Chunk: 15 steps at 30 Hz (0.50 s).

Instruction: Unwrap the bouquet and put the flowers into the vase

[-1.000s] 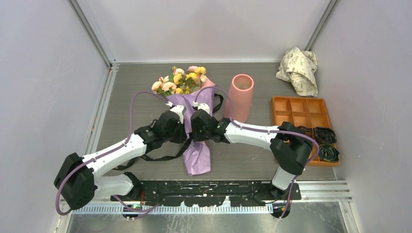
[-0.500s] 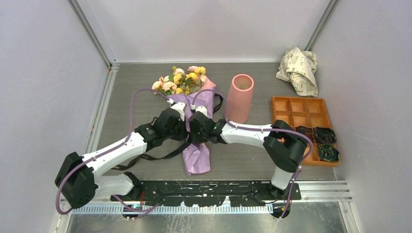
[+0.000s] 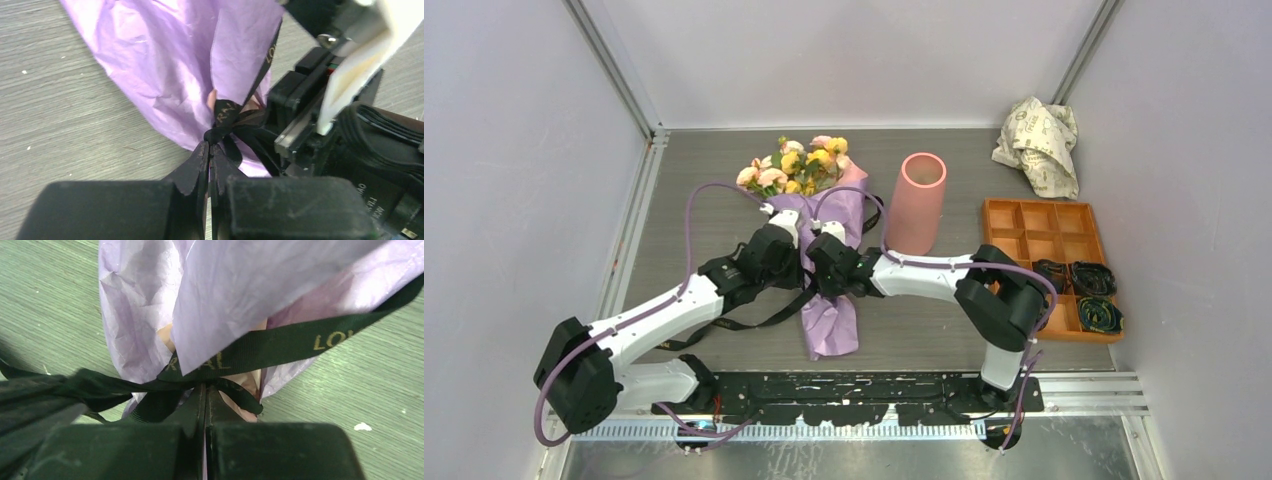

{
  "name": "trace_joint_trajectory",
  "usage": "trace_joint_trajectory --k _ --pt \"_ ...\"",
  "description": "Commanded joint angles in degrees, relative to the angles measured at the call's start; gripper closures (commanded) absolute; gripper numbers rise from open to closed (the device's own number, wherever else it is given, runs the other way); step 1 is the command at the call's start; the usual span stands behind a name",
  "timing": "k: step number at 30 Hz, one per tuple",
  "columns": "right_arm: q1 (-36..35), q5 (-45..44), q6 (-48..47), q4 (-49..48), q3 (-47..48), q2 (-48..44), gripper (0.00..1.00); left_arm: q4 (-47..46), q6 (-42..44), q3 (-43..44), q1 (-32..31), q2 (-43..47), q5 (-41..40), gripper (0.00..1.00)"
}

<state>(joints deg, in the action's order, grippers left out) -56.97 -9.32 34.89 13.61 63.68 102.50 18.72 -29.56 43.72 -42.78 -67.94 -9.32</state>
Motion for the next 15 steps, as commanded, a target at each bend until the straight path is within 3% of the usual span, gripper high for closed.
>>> trace_joint_trajectory --k 1,7,15 --pt "-0.33 -6.81 -0.23 1.84 1.13 -5.36 0.99 1.43 -4.21 -0.40 -0.15 3.32 -7.40 0.96" --pt "-0.26 -13.95 0.02 5.14 -0.60 -10.85 0.99 9.86 -11.17 -0.37 1.78 3.60 -17.82 0.97" --pt "-0.25 -20.68 -0.68 9.36 -2.17 -14.53 0.99 11.50 -15.61 -2.24 8.80 4.32 -16.51 0.97"
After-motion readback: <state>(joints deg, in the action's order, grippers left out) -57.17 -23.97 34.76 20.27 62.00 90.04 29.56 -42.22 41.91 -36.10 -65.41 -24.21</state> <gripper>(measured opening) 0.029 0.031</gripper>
